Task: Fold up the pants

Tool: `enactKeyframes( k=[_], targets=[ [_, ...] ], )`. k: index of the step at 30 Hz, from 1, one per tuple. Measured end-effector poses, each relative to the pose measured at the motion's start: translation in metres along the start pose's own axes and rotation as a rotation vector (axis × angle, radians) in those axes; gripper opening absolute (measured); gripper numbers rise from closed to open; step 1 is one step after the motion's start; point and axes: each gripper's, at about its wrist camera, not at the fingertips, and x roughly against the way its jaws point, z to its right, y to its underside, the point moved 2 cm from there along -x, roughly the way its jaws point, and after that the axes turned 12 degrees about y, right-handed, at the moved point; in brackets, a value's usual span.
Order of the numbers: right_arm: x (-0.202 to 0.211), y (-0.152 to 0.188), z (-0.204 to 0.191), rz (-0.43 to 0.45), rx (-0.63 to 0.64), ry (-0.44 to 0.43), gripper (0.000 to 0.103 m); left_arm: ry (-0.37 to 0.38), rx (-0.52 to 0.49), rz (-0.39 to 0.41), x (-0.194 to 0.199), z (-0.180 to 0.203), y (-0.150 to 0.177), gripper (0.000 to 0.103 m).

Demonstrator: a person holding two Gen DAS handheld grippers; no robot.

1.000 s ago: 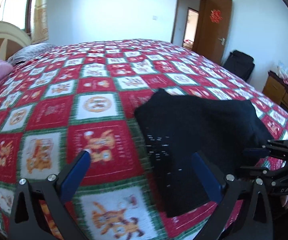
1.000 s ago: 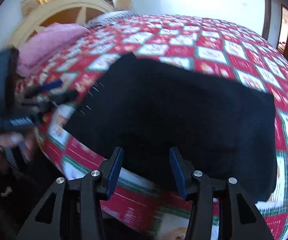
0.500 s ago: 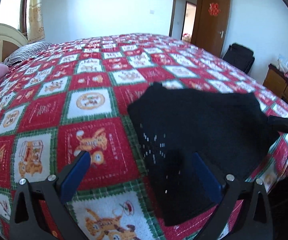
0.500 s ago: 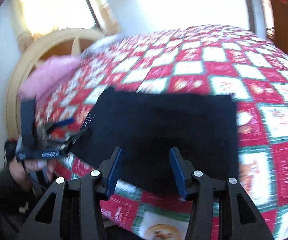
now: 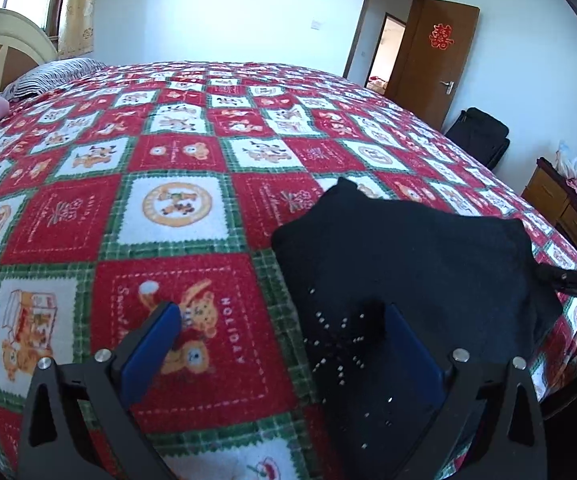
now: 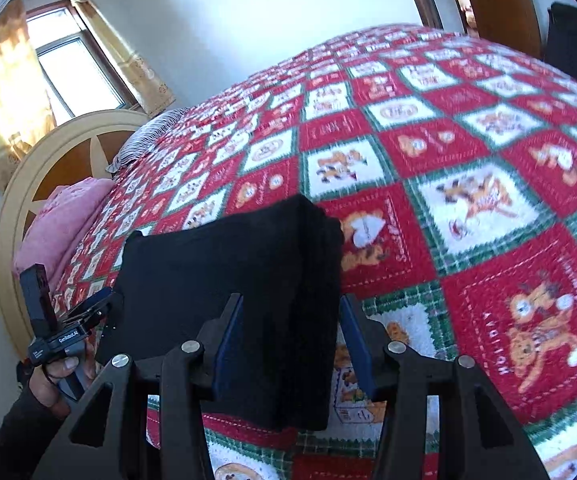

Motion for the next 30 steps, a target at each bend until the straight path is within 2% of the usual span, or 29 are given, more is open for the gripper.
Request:
enactKeyframes(
  k=[2,6,11,16,19,20,21,22,23,28,30],
  targets=[
    [-0.008,0.000,0.004,-0.019,-0.020,-0.004,0.050,0.000,-0.003,-0.003,-0.003,0.001,-0.001,0.103],
    [-0.022,0.004,0.008,-0.071,-0.077,-0.075,0.050,0.008,-0.004,-0.003,-0.005,0.005,-0.002,0.103],
    [-0.025,0.006,0.012,-0.077,-0.112,-0.115,0.050,0.042,-0.046,-0.019,-0.011,0.017,0.000,0.103],
    [-0.030,0.007,0.012,-0.073,-0.116,-0.129,0.050,0.066,-0.026,-0.016,-0.015,0.016,-0.004,0.101],
    [-0.030,0.007,0.010,-0.069,-0.110,-0.123,0.049,0.067,-0.037,-0.021,-0.015,0.019,-0.004,0.093],
    [-0.030,0.007,0.010,-0.068,-0.106,-0.127,0.047,0.075,-0.040,-0.022,-0.015,0.020,-0.004,0.084],
    [-0.028,0.008,0.009,-0.069,-0.107,-0.150,0.038,0.093,-0.047,-0.025,-0.015,0.022,-0.003,0.070],
    [-0.029,0.008,0.007,-0.072,-0.109,-0.169,0.034,0.105,-0.050,-0.028,-0.014,0.024,-0.003,0.066],
    [-0.029,0.008,0.005,-0.072,-0.107,-0.176,0.033,0.110,-0.050,-0.028,-0.014,0.025,-0.002,0.063],
    [-0.031,0.008,0.006,-0.075,-0.113,-0.181,0.033,0.132,-0.041,-0.018,-0.015,0.024,-0.001,0.061],
    [-0.033,0.008,0.008,-0.080,-0.126,-0.189,0.033,0.138,-0.039,-0.016,-0.015,0.023,-0.001,0.063]
  ],
)
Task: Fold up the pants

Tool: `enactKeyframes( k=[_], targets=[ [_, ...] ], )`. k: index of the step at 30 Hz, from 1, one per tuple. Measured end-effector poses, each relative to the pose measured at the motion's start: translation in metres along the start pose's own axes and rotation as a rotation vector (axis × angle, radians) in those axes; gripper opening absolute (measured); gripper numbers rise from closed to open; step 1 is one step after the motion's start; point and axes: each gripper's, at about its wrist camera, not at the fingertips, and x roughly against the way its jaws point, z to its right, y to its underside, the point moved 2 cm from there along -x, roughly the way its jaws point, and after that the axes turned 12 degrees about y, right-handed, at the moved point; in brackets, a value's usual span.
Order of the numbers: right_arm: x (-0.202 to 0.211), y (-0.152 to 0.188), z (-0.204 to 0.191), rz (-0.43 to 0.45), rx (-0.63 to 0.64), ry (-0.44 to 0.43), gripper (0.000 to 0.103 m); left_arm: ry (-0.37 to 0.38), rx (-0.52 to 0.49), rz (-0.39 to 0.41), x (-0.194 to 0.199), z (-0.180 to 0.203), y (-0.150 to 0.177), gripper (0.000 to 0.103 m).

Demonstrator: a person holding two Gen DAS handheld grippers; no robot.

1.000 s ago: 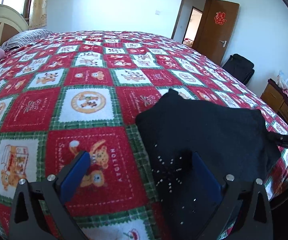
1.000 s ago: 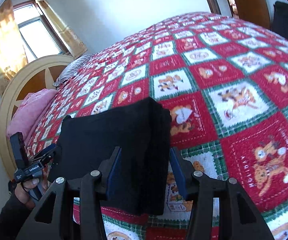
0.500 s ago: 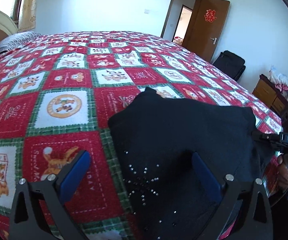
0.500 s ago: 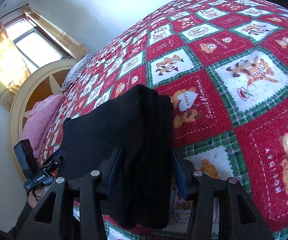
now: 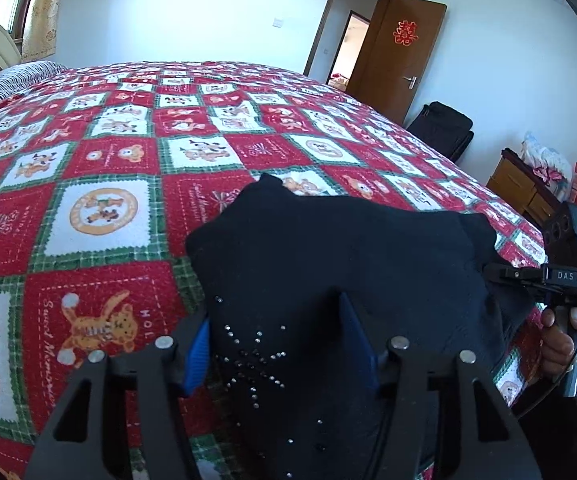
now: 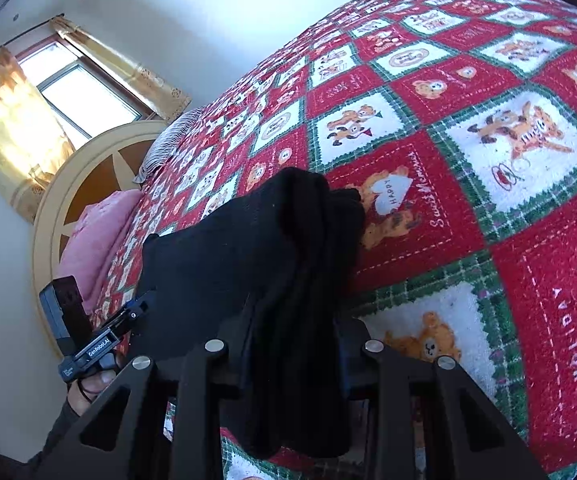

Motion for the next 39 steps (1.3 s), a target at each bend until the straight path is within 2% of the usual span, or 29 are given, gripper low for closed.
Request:
enactKeyframes(
  k=[4,7,10,11,12,14,18,20,27,31,39],
  targets=[
    [0.000,0.001,0.000,0.005,0.002,0.006,0.033,0.006,0.000,0.004,-0.001,-0.001,0.000,0.064],
    [0.003,0.004,-0.005,0.019,0.021,0.025,0.032,0.019,-0.004,0.002,0.001,0.000,0.000,0.055],
    [0.010,0.006,-0.012,0.043,0.050,0.041,0.030,0.046,0.012,0.010,0.005,-0.003,-0.001,0.037],
    [0.013,0.007,-0.015,0.054,0.061,0.044,0.030,0.061,0.020,0.014,0.006,-0.003,-0.001,0.023],
    [0.018,0.007,-0.019,0.066,0.071,0.043,0.029,0.072,0.024,0.022,0.010,-0.003,-0.003,0.018],
    [0.027,0.008,-0.027,0.088,0.088,0.038,0.028,0.078,0.020,0.030,0.015,-0.002,-0.004,0.014],
    [0.047,0.004,-0.055,0.133,0.124,-0.004,0.027,0.096,0.020,0.070,0.034,0.000,-0.010,0.013],
    [0.051,0.001,-0.072,0.143,0.163,0.002,0.027,0.090,0.020,0.083,0.042,-0.001,-0.012,0.013],
    [0.047,-0.008,-0.120,0.137,0.252,-0.023,0.027,0.059,0.066,0.167,0.087,-0.022,-0.017,0.013],
    [0.030,-0.013,-0.142,0.120,0.282,-0.053,0.027,0.021,0.073,0.195,0.108,-0.036,-0.018,0.013],
    [-0.035,-0.033,-0.213,0.052,0.343,-0.135,0.027,-0.133,0.121,0.244,0.154,-0.087,-0.011,0.013]
  ],
)
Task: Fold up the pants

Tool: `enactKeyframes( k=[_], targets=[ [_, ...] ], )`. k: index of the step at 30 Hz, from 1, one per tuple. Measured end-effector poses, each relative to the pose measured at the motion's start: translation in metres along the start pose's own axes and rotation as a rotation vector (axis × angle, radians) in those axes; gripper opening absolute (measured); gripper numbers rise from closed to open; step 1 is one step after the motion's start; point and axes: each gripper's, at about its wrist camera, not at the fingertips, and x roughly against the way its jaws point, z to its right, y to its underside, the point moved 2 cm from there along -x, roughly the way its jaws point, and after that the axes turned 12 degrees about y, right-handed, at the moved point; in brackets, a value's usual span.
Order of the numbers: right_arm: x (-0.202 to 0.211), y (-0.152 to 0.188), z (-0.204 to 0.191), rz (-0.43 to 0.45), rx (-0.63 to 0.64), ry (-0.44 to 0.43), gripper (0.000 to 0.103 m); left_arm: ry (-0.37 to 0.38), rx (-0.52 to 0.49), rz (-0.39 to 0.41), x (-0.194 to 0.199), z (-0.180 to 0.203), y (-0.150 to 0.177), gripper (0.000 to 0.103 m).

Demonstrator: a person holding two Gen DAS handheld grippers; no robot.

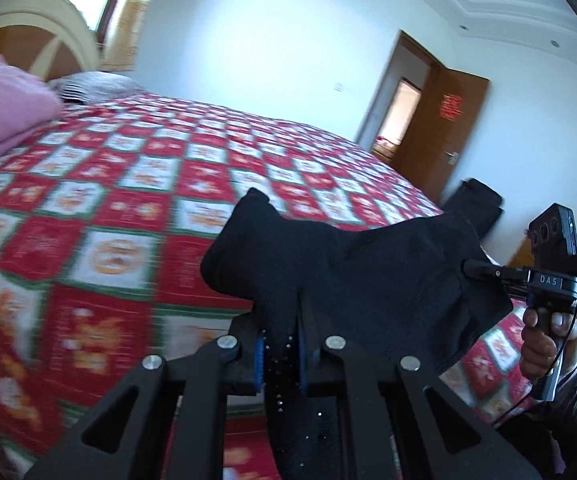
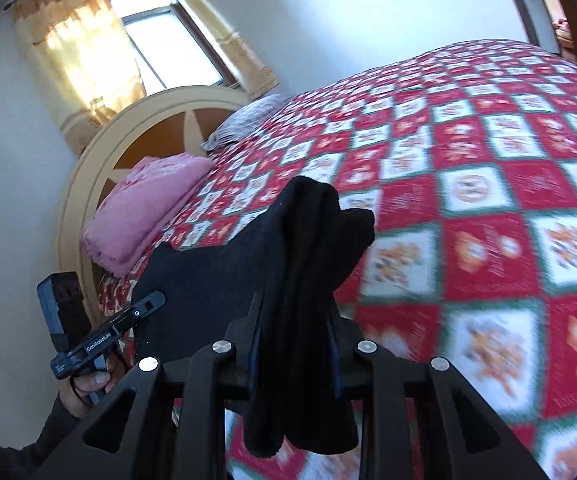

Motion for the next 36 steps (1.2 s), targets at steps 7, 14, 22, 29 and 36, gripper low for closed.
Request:
enactKeyframes(
  k=[7,14,22,29,36],
  targets=[
    [-0.067,-0.019,-0.048,-0.049,0.063,-0.053,0.027,-0.120,0.025,0.034,0.030,-0.044,-0.002,0.013],
    [-0.110,-0.021,-0.071,-0.080,0.112,-0.049,0.027,-0.172,0.055,0.008,0.027,-0.080,0.009,0.013],
    [-0.144,-0.018,-0.053,-0.156,0.082,0.019,0.031,-0.231,0.073,-0.046,0.015,-0.101,0.026,0.040],
    [-0.149,-0.017,-0.038,-0.158,0.038,0.089,0.053,-0.311,0.073,-0.045,0.024,-0.106,0.032,0.070],
    [-0.108,-0.019,-0.016,-0.081,-0.008,0.212,0.063,-0.397,0.074,-0.027,0.046,-0.094,0.035,0.071]
  ],
)
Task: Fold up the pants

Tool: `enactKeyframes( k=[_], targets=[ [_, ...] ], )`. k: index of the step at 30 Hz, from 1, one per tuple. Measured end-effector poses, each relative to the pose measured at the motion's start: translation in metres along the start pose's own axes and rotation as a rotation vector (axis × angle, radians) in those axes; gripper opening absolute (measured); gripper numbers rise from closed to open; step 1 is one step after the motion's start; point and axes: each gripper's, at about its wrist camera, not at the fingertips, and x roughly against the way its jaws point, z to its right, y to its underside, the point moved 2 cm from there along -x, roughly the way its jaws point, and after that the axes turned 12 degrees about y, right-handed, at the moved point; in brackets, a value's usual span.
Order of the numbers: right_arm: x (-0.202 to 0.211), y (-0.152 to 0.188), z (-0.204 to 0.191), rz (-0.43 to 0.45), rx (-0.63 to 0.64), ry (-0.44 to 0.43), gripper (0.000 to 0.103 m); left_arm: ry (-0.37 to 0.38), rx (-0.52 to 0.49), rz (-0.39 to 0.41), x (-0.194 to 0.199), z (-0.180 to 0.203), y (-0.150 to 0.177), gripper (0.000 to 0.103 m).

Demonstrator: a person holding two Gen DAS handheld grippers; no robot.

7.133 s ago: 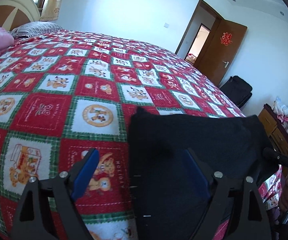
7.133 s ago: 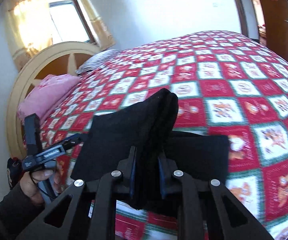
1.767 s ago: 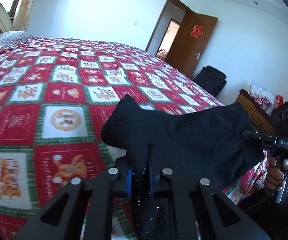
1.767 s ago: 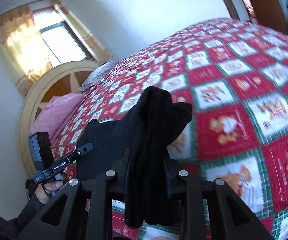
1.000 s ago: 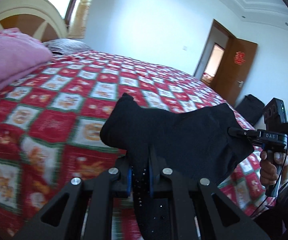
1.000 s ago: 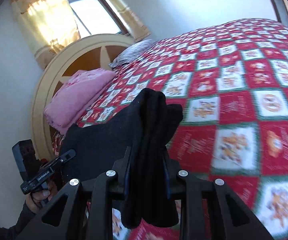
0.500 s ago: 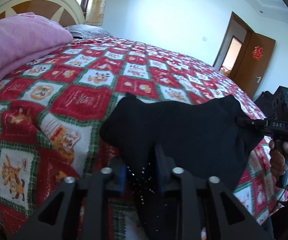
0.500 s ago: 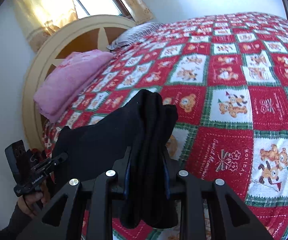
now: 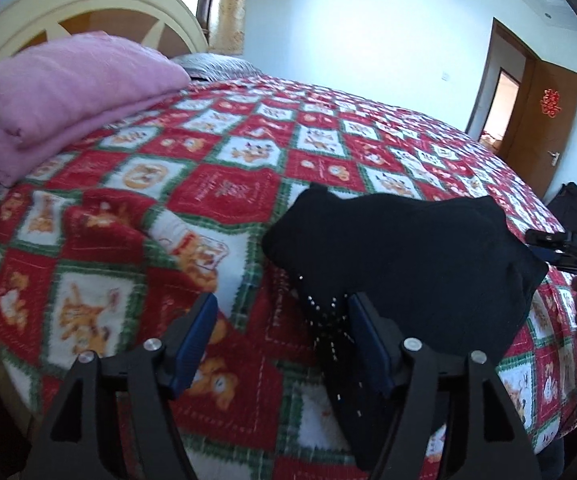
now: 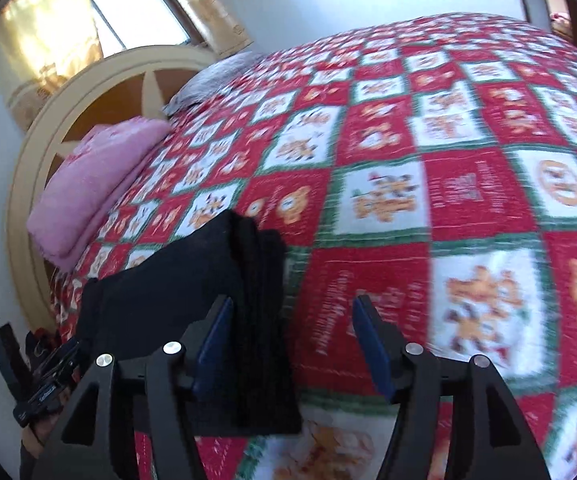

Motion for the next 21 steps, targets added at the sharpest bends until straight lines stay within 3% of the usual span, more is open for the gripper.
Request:
enactKeyframes(
  k=[4,13,21],
  targets=[
    [0.049,0.011,0.007,0.067,0.033,0.080,0.063,-0.023,-0.031,0.062,0.028,0.019,-0.007,0.073],
    [0.182,0.057,-0.013,0.271,0.209,0.114,0.067,0.018,-0.101,0.192,0.091,0.076,-0.016,0.089],
    [0.240,0.082,-0.035,0.391,0.252,0.108,0.070,0.041,-0.138,0.265,0.128,0.101,-0.019,0.097]
  ],
)
